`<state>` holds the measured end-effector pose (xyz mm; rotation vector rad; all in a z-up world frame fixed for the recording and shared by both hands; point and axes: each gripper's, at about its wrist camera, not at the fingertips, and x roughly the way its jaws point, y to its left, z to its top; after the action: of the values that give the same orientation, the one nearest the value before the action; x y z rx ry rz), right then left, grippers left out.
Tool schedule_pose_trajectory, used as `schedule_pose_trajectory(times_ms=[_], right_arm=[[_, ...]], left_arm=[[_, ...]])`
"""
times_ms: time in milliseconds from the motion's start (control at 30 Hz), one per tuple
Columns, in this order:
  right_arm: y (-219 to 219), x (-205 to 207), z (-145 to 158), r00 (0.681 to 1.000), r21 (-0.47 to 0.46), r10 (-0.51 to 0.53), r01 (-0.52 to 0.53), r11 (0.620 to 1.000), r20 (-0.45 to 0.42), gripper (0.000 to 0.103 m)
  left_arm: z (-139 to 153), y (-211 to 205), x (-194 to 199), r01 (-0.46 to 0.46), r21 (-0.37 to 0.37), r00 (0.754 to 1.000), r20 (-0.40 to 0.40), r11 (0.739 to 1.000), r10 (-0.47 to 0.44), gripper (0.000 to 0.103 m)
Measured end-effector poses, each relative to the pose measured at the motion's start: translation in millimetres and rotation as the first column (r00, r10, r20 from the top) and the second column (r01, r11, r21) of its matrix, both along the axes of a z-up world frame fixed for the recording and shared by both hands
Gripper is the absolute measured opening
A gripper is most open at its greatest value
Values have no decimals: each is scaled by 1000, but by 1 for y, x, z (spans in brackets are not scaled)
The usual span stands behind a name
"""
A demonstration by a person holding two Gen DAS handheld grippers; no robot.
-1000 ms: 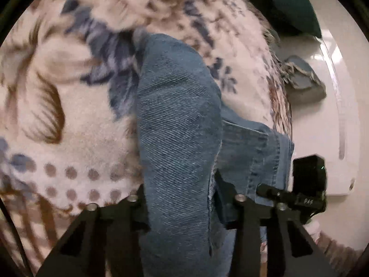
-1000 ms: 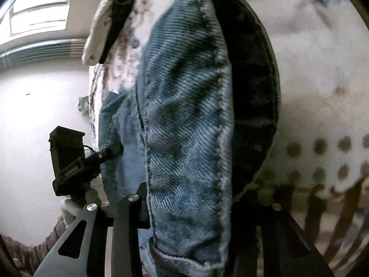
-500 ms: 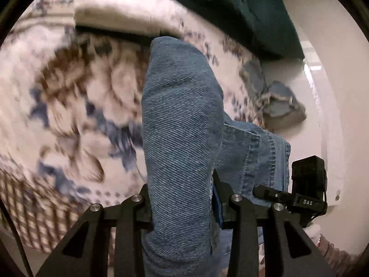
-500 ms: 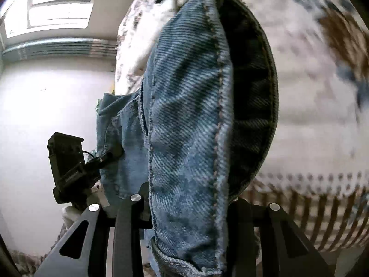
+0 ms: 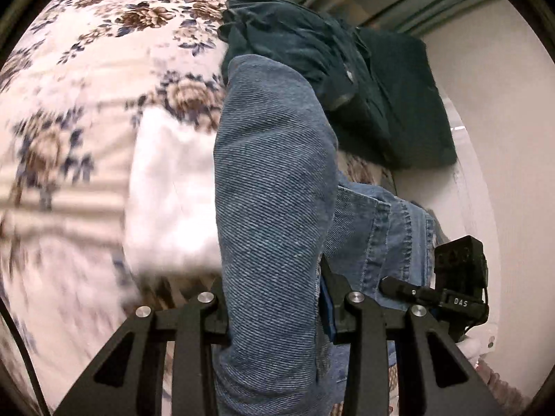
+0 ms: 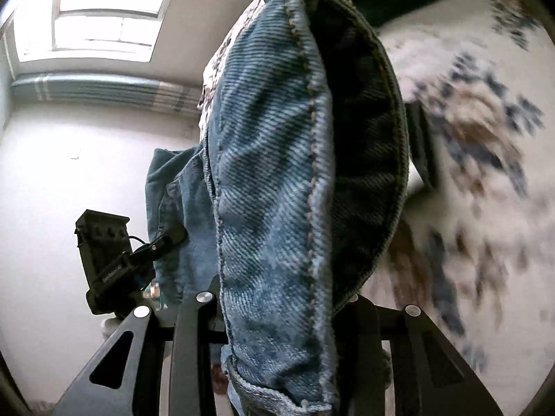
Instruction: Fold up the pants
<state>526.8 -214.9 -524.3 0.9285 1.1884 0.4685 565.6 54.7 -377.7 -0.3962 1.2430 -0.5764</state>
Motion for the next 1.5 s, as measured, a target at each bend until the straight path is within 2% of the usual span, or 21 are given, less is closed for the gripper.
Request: schedule_pose_trajectory(times_ms=[167, 267, 367, 433, 467, 500, 533, 567, 633, 700, 767, 800, 867, 933, 967, 1033, 1067, 1200, 1333, 1400, 1500], right_arm=[[14, 86, -64, 999, 25, -12, 13, 1000, -41, 37], [24, 116, -104, 996, 24, -8, 10, 1000, -92, 37], [26, 128, -126, 991, -33, -4, -1, 999, -137, 44], [24, 123, -130, 985, -45, -17, 9, 999, -170, 52], [18, 125, -125, 985, -49, -22, 14, 999, -172, 57], [14, 125, -120, 983, -79, -31, 17, 997, -181, 79], [10, 123, -110, 982, -134, -34, 9, 991, -188, 93], [5, 119, -93, 983, -193, -40, 5, 981, -179, 93], [6, 121, -71, 985, -386, -41, -26, 922, -165, 93], [11, 128, -47, 984, -576, -54, -54, 815, -168, 94], [18, 120, -27, 984, -713, -70, -68, 698, -162, 96], [17, 127, -17, 985, -754, -76, -69, 653, -156, 96], [18, 97, 13, 988, -808, -85, -54, 587, -128, 96], [14, 80, 33, 988, -824, -109, -28, 565, -108, 96], [15, 72, 41, 988, -829, -121, -11, 560, -96, 96], [20, 47, 55, 988, -825, -131, 11, 565, -77, 96], [19, 33, 68, 988, -827, -135, 19, 562, -69, 96], [26, -4, 102, 993, -835, -118, 45, 548, -24, 96], [28, -40, 142, 994, -842, -109, 82, 533, 28, 96], [27, -64, 170, 992, -845, -106, 113, 523, 67, 96], [26, -97, 208, 988, -844, -98, 150, 515, 116, 96]], left_arm=[[-64, 23, 88, -4, -11, 998, -57, 1000, 3, 33], [-108, 33, 119, -7, -19, 992, -124, 1000, 5, 34], [-149, 38, 132, -11, 28, 976, -219, 1000, 17, 41], [-151, 41, 133, -22, 67, 974, -224, 997, 37, 52], [-149, 42, 132, -28, 89, 972, -229, 996, 48, 54], [-143, 43, 130, -36, 116, 972, -227, 993, 62, 60], [-136, 41, 126, -39, 162, 977, -202, 986, 71, 68], [-126, 39, 121, -42, 226, 984, -160, 973, 80, 73], [-103, 34, 110, -70, 373, 996, -30, 925, 87, 91], [-83, 24, 92, -98, 486, 995, 53, 868, 83, 96], [-76, 18, 80, -113, 582, 993, 79, 806, 82, 100], [-72, 14, 74, -122, 607, 992, 93, 785, 82, 100], [-65, 6, 57, -134, 623, 990, 109, 770, 85, 100], [-59, 1, 46, -135, 600, 990, 105, 788, 90, 100], [-57, -2, 40, -134, 609, 991, 100, 782, 93, 100], [-51, -7, 31, -135, 596, 991, 96, 792, 96, 100], [-46, -8, 25, -144, 605, 989, 107, 783, 99, 100], [-17, -15, -2, -165, 616, 984, 158, 770, 84, 100], [18, -21, -36, -181, 603, 978, 194, 777, 77, 100], [42, -24, -59, -199, 602, 971, 227, 773, 74, 100], [72, -27, -91, -221, 583, 963, 257, 782, 80, 100]])
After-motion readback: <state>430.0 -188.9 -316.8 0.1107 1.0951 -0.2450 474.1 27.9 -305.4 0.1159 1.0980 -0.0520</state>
